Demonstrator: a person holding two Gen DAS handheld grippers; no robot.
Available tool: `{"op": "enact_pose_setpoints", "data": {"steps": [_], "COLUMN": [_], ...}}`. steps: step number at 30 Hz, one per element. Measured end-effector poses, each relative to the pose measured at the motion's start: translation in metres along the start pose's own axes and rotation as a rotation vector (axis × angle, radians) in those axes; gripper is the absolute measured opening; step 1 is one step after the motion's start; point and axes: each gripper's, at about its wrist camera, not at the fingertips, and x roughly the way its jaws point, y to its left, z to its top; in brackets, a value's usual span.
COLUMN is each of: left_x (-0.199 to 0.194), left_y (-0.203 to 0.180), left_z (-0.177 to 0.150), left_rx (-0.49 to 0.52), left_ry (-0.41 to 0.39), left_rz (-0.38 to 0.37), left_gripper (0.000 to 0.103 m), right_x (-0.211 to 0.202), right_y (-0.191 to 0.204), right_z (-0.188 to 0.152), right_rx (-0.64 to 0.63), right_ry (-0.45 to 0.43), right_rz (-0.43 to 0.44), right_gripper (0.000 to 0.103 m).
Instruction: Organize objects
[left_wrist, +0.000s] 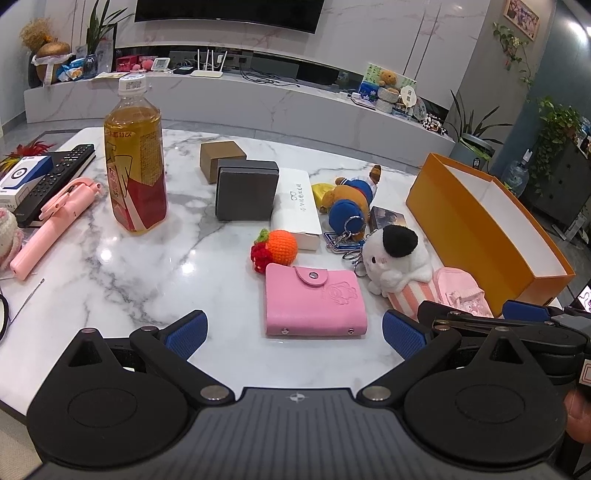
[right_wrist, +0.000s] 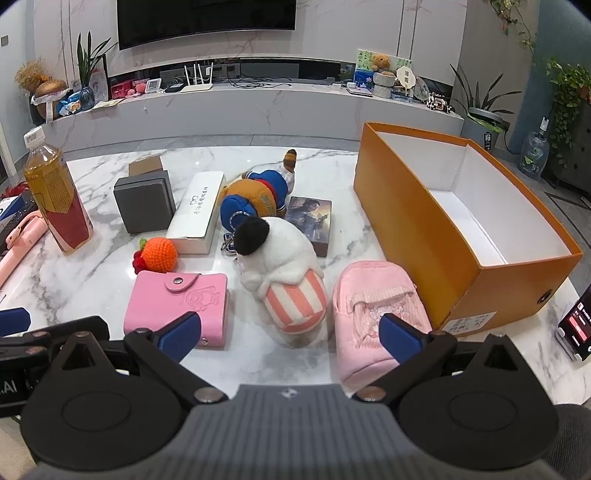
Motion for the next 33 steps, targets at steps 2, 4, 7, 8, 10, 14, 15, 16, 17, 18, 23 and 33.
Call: {"op": "enact_pose_setpoints", "data": {"steps": [2, 4, 7, 8, 10, 14, 15, 16, 17, 18, 23, 33], "left_x": [0.001, 0.002, 0.007, 0.008, 0.012, 0.021, 0.023, 0.026, 0.029, 0.032, 0.046, 0.067], "left_y": [0.001, 0.001, 0.001, 0.002, 0.003, 0.005, 0.005, 0.004, 0.004, 0.002, -0.004, -0.03], "left_z": [0.0, 0.0, 0.0, 0.0, -0.001, -0.001, -0.001, -0.001, -0.001, -0.001, 0.0, 0.002], "left_rx": [0.0, 0.003, 0.015, 0.016, 0.013, 0.013, 0.011, 0.01, 0.012, 0.016, 0.034, 0.489], "left_ry": [0.001, 0.002, 0.013, 0.017, 0.025, 0.03, 0.029, 0.03, 0.032, 0.033, 0.015, 0.003], "left_rz": [0.001, 0.002, 0.014, 0.014, 0.012, 0.007, 0.001, -0.003, -0.008, -0.011, -0.042, -0.152], "left_gripper": [0.103, 0.103, 0.103, 0.103, 0.103, 0.103, 0.103, 0.103, 0.103, 0.103, 0.103, 0.103], "right_x": [0.001, 0.002, 0.005, 0.006, 0.009, 0.017, 0.019, 0.021, 0.023, 0.025, 0.036, 0.072], "right_y": [0.001, 0.001, -0.001, -0.004, -0.008, -0.017, -0.018, -0.02, -0.02, -0.021, -0.021, -0.022], "right_z": [0.001, 0.001, 0.004, 0.006, 0.009, 0.014, 0.016, 0.018, 0.019, 0.021, 0.028, 0.041], "right_rx": [-0.004, -0.012, -0.026, -0.022, -0.012, -0.002, -0.001, -0.002, -0.006, -0.011, -0.057, -0.189], "right_ry": [0.001, 0.0, -0.006, -0.008, -0.008, -0.005, -0.005, -0.006, -0.008, -0.011, -0.023, 0.045], "right_rz": [0.001, 0.005, 0.019, 0.022, 0.019, 0.008, 0.007, 0.009, 0.012, 0.014, 0.033, 0.154], "right_gripper": [0.102, 0.102, 0.102, 0.102, 0.102, 0.102, 0.102, 0.102, 0.102, 0.102, 0.102, 0.102]}}
